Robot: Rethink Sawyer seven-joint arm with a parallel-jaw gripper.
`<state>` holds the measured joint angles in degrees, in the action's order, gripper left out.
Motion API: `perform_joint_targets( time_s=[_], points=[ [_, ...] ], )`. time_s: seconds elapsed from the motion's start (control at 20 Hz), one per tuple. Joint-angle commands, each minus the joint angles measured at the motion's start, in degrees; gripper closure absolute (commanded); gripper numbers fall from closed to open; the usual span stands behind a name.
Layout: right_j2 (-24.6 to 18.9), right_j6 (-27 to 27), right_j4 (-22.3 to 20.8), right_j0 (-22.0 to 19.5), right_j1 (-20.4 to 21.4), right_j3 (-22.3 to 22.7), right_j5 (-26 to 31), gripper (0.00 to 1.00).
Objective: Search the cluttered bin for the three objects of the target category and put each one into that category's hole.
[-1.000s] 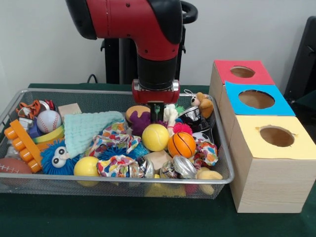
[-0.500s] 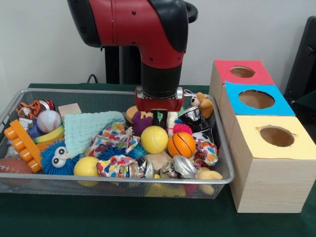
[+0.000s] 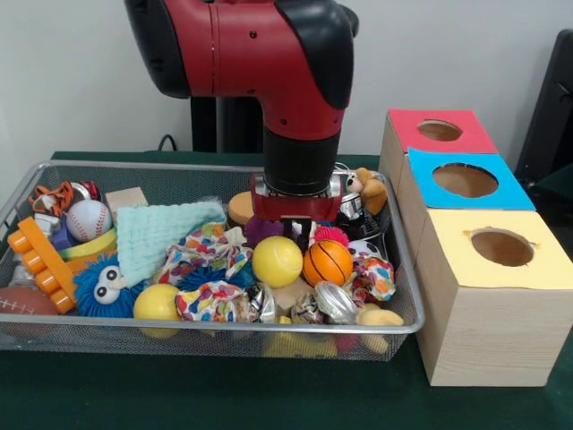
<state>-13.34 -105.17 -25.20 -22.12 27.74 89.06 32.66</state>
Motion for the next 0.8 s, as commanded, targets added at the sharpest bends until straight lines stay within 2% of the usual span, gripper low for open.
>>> perform_joint_targets(
  time_s=[0.05,0.3,0.8],
  points=[
    [-3.67,-0.12,1.05,1.63,-4.75,-10.31,1.98,1.00],
    [-4.27,1.54,0.80,1.55,-6.84,-13.26,2.12,1.00],
    [-6.23,4.70,-0.25,-0.23,-8.01,-14.16,1.82,1.00]
  ],
)
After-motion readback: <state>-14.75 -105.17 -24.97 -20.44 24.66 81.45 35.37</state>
